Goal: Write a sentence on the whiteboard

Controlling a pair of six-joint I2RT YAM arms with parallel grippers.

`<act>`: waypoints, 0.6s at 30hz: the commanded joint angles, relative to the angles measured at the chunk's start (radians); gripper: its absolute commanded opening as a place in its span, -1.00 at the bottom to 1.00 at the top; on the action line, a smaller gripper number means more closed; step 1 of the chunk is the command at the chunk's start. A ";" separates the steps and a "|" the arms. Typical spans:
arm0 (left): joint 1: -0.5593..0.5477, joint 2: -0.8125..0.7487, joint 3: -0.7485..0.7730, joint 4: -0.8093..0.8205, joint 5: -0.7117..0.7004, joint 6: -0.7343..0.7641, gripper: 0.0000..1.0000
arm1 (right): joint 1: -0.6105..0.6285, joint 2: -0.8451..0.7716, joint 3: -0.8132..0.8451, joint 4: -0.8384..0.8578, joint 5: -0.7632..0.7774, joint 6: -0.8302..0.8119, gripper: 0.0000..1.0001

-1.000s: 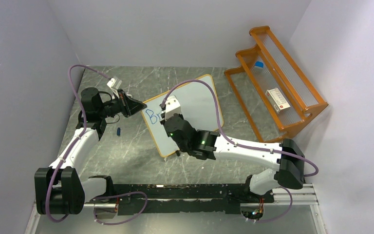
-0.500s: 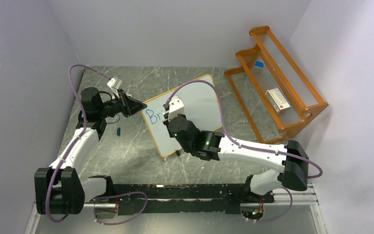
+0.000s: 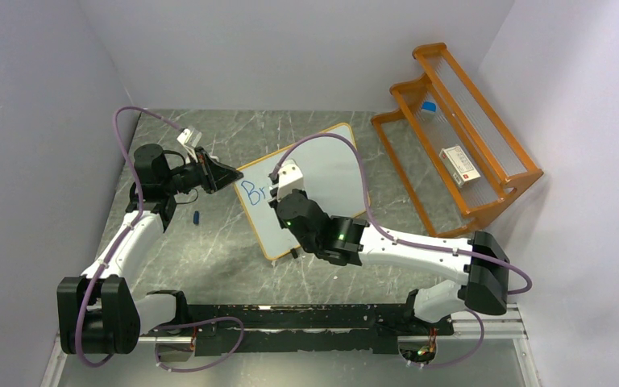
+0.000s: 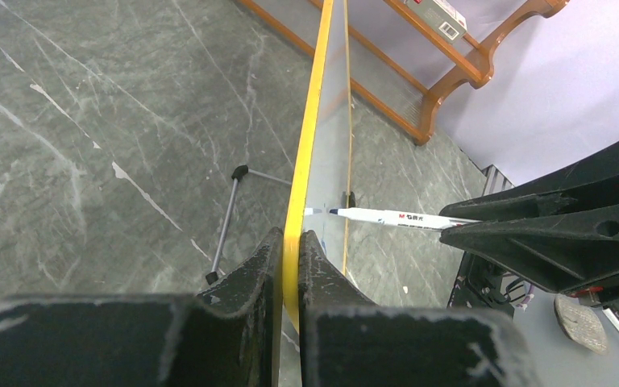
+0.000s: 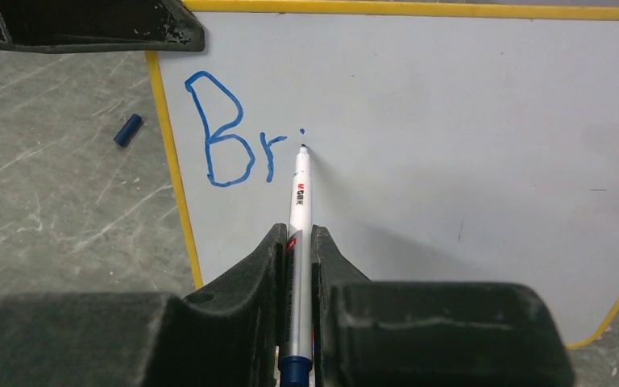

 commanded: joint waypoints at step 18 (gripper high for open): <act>-0.021 0.027 -0.011 -0.098 -0.011 0.054 -0.90 | -0.001 0.017 0.002 -0.043 0.019 0.035 -1.00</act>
